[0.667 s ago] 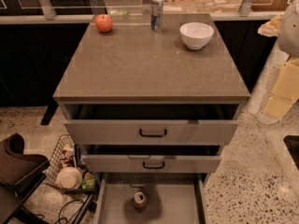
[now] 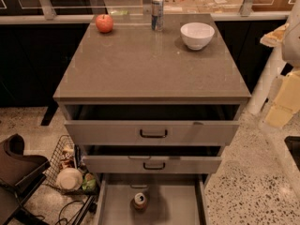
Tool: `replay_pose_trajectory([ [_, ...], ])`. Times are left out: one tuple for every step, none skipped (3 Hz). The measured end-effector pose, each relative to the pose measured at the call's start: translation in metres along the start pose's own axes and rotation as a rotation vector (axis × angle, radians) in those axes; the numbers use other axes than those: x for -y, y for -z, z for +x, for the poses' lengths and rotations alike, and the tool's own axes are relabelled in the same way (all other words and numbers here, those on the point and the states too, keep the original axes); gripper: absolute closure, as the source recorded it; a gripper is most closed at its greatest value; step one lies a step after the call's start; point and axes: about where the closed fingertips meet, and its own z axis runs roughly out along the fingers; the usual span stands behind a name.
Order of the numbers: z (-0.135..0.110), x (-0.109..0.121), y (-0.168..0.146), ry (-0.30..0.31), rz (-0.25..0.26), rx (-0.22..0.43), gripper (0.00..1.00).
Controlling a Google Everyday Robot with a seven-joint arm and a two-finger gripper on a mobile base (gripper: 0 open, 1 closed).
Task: Pick orange can from bottom drawer and place on counter
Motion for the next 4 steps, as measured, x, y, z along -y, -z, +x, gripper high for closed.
replay_pose_trajectory([
  [0.022, -0.017, -0.026, -0.041, -0.037, 0.097, 0.0],
  [0.049, -0.041, -0.058, -0.084, -0.046, 0.243, 0.0],
  [0.072, -0.067, -0.09, -0.134, -0.038, 0.39, 0.0],
  [0.09, -0.094, -0.115, -0.152, -0.01, 0.502, 0.0],
])
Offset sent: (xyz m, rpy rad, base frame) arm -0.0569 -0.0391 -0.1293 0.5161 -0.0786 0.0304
